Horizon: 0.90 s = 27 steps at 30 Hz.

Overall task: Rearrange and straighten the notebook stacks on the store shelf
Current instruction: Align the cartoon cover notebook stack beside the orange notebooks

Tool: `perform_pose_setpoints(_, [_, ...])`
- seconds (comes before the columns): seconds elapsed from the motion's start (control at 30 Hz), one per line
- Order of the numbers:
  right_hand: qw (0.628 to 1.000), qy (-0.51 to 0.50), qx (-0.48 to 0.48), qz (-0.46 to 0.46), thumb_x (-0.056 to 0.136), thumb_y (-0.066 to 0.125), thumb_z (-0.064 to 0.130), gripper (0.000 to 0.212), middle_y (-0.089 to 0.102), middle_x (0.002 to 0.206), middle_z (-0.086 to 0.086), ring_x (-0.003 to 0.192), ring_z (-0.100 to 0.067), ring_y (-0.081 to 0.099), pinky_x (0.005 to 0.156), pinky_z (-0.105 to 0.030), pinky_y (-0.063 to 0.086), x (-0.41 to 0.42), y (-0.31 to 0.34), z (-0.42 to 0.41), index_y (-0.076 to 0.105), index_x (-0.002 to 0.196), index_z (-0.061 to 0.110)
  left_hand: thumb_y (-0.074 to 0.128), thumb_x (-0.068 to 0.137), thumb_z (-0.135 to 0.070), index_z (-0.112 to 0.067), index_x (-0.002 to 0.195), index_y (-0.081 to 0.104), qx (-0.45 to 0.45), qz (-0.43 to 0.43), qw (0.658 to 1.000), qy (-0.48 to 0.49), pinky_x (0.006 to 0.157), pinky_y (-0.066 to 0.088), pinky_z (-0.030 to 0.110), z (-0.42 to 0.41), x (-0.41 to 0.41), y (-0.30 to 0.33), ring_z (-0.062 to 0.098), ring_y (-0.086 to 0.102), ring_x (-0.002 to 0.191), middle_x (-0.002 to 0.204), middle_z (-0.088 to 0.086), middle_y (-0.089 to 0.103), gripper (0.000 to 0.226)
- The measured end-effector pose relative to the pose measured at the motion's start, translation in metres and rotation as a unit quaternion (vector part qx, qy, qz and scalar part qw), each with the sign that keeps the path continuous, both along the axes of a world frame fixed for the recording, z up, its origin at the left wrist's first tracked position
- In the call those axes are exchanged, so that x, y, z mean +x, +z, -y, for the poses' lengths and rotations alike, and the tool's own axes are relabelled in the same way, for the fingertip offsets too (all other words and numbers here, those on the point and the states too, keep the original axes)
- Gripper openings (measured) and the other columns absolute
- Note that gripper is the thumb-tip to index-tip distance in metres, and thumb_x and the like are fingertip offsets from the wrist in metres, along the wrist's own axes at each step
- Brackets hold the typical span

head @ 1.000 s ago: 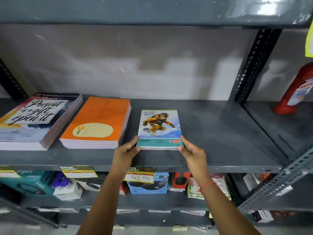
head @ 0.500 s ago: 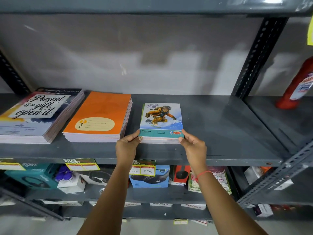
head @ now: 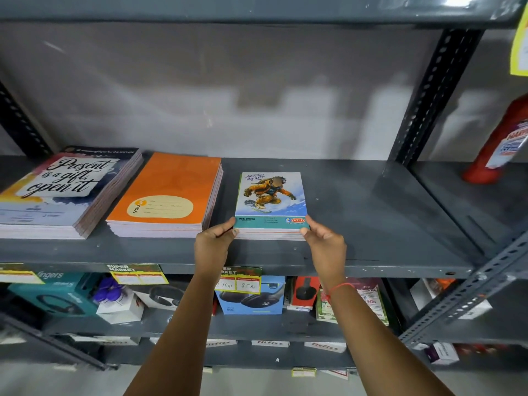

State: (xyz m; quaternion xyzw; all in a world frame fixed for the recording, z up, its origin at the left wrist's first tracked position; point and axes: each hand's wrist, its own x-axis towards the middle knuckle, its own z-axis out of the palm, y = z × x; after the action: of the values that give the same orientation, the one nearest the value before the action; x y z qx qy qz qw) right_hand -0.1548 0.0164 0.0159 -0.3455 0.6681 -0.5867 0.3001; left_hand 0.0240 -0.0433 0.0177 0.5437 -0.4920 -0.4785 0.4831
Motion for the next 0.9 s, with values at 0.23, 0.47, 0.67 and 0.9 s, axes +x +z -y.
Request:
perform_pose_setpoints(0.23, [1.000, -0.012, 0.003, -0.009, 0.088, 0.058, 0.011, 0.037, 0.066, 0.121, -0.008, 0.093, -0.011, 0.058, 0.065, 0.002, 0.044, 0.0014, 0.0002, 0.0008, 0.057, 0.125, 0.010, 0.058, 0.087, -0.006, -0.005, 0.120, 0.060, 0.001, -0.017, 1.000, -0.002, 0.084, 0.048, 0.017, 0.0000, 0.0001, -0.0003, 0.015, 0.052, 0.104, 0.107, 0.005, 0.063, 0.034])
perform_pose_setpoints(0.47, [0.999, -0.035, 0.001, -0.008, 0.088, 0.058, 0.009, 0.034, 0.067, 0.118, -0.010, 0.087, -0.022, 0.064, 0.057, 0.002, 0.045, 0.0022, 0.0026, 0.0007, 0.060, 0.122, 0.008, 0.059, 0.086, -0.008, -0.007, 0.118, 0.062, 0.002, -0.011, 1.000, 0.003, 0.082, 0.049, 0.017, 0.0026, 0.0003, -0.0034, 0.017, 0.053, 0.107, 0.110, 0.009, 0.065, 0.032])
perform_pose_setpoints(0.67, [0.999, -0.049, 0.004, 0.006, 0.086, 0.060, 0.010, 0.032, 0.068, 0.118, -0.009, 0.086, -0.013, 0.062, 0.066, 0.003, 0.047, 0.0047, 0.0047, 0.0010, 0.063, 0.118, 0.009, 0.059, 0.086, -0.009, -0.007, 0.118, 0.063, -0.001, 0.001, 1.000, 0.007, 0.077, 0.047, 0.014, 0.0031, 0.0004, -0.0047, 0.016, 0.053, 0.104, 0.118, 0.012, 0.065, 0.032])
perform_pose_setpoints(0.9, [0.998, -0.063, 0.003, 0.010, 0.086, 0.060, 0.009, 0.032, 0.067, 0.118, -0.008, 0.095, -0.009, 0.057, 0.075, 0.002, 0.044, 0.0070, 0.0049, 0.0026, 0.063, 0.118, 0.008, 0.058, 0.087, -0.009, -0.005, 0.118, 0.062, -0.009, -0.001, 1.000, 0.001, 0.087, 0.048, 0.022, 0.0030, 0.0018, -0.0053, 0.016, 0.053, 0.105, 0.121, 0.014, 0.065, 0.032])
